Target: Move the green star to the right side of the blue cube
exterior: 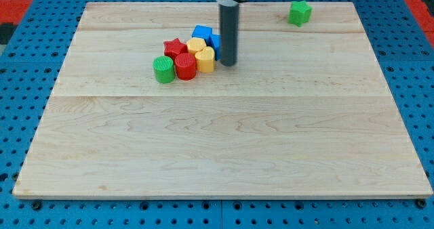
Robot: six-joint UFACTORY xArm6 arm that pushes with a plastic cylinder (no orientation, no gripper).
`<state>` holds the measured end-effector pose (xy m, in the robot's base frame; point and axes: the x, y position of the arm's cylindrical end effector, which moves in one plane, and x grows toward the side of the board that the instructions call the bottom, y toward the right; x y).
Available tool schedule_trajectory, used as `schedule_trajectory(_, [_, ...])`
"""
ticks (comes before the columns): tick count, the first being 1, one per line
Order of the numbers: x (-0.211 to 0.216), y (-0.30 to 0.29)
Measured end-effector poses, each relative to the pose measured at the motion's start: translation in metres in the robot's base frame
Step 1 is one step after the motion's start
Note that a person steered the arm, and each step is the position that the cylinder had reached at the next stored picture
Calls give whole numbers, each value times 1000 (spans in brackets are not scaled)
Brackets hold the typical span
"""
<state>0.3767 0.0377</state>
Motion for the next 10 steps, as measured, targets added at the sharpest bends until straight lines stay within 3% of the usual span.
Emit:
schedule_trajectory(1, [-3, 84])
schedule_trajectory(2, [-63, 161])
schedule_trajectory(3, [-121, 145])
schedule_trajectory(4, [-122, 168])
schedule_trajectory(5, [-157, 193])
schedule_trajectory(6, [-185, 124])
schedule_trajectory(7, [-165, 19])
schedule_trajectory(8, [-183, 98])
schedule_trajectory(9, [-130, 142])
schedule_trajectory(10, [-128, 26])
